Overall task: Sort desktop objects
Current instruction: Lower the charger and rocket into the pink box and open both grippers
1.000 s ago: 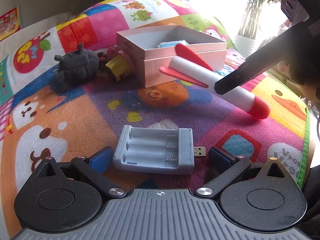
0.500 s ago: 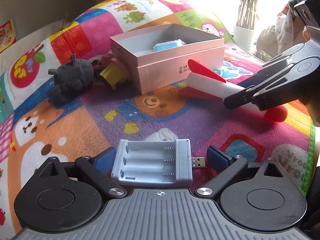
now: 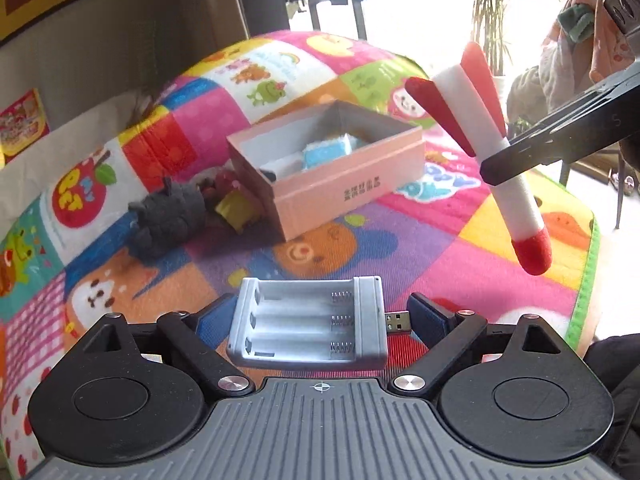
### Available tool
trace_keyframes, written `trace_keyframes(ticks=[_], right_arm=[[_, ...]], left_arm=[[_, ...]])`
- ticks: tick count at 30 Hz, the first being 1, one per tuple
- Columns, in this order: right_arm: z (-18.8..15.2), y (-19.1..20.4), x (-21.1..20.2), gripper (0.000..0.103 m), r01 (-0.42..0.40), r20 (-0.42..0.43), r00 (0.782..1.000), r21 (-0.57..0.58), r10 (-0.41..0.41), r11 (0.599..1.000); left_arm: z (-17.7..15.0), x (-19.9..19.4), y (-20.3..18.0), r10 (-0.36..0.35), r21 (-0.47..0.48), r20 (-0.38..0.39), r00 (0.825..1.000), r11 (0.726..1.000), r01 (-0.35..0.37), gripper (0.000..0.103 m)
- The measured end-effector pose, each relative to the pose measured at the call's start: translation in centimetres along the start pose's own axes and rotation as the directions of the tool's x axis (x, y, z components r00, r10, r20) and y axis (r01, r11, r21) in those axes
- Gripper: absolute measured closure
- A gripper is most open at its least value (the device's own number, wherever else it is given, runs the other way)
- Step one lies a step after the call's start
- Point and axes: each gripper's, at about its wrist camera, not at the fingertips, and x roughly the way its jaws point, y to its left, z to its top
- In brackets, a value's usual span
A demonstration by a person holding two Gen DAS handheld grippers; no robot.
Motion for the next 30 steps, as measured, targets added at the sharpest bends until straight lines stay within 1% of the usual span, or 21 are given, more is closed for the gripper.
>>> trace_keyframes(ticks=[3,5,8,10,12,14,15,17,18,20,23,26,28,30], right_arm=[[0.3,-1.0,-3.1,0.075,0.032,0.083,0.996,0.029,-0.035,0.999],[0.6,-1.6,-5.3,0.075,0.05,0.154,0.986,0.052,-0.058,0.997],[1.1,-2.7,-8.0,0.075,0.036,0.253,0.966,0.096,-0.06,0.995],[1.5,-3.2,-9.0,0.075,0.021,0.299,0.953,0.115,-0.055,0.993],[2.0,-3.4,-9.4,0.075,0.009,0.327,0.944,0.125,-0.05,0.992],[2.5,-3.7,-9.0,0.075,0.004,0.326,0.944,0.135,-0.048,0.991],[2.7,-3.9,-8.7,0.075,0.006,0.318,0.947,0.138,-0.05,0.99],[3.2,-4.1,-7.8,0.075,0.022,0.293,0.954,0.144,-0.064,0.989],[3.4,-4.2,-7.4,0.075,0.033,0.281,0.957,0.146,-0.073,0.989],[3.7,-4.4,-6.6,0.075,0.048,0.26,0.962,0.149,-0.086,0.988],[4.3,-4.8,-5.6,0.075,0.047,0.241,0.967,0.157,-0.084,0.987],[5.7,-5.6,-4.3,0.075,0.0,0.22,0.975,0.199,-0.045,0.98],[7.4,-6.3,-3.2,0.075,-0.053,0.215,0.977,0.246,-0.001,0.968],[9.5,-6.9,-1.5,0.075,-0.118,0.207,0.977,0.289,0.058,0.95]], left_arm=[[2.6,-1.4,0.0,0.015,0.007,0.099,0.995,1.0,-0.016,0.008],[4.8,-1.3,0.1,0.022,0.021,0.15,0.988,0.999,-0.026,0.008],[8.3,0.4,0.7,0.031,0.02,0.197,0.98,0.999,-0.035,0.008],[11.0,2.3,1.6,0.02,-0.008,0.22,0.975,1.0,-0.018,0.008],[13.7,4.3,2.4,-0.018,-0.015,0.253,0.967,1.0,0.023,0.008],[16.2,6.7,3.5,-0.034,-0.031,0.298,0.954,0.998,0.045,0.006],[17.1,7.9,4.0,-0.045,-0.039,0.301,0.952,0.997,0.059,0.002],[18.2,9.9,5.3,-0.023,-0.091,0.274,0.962,0.995,0.05,0.002],[18.1,10.4,6.0,-0.011,-0.12,0.261,0.965,0.992,0.044,0.002],[16.6,10.6,7.3,0.0,-0.162,0.248,0.969,0.986,0.042,0.001],[12.5,10.1,8.1,0.031,-0.176,0.198,0.98,0.984,0.005,0.0],[7.8,9.4,7.8,0.044,-0.142,0.129,0.991,0.99,-0.026,0.0],[5.2,8.9,7.6,0.054,-0.128,0.086,0.995,0.991,-0.043,0.0],[3.2,8.5,7.7,0.057,-0.146,0.049,0.997,0.988,-0.049,0.0]])
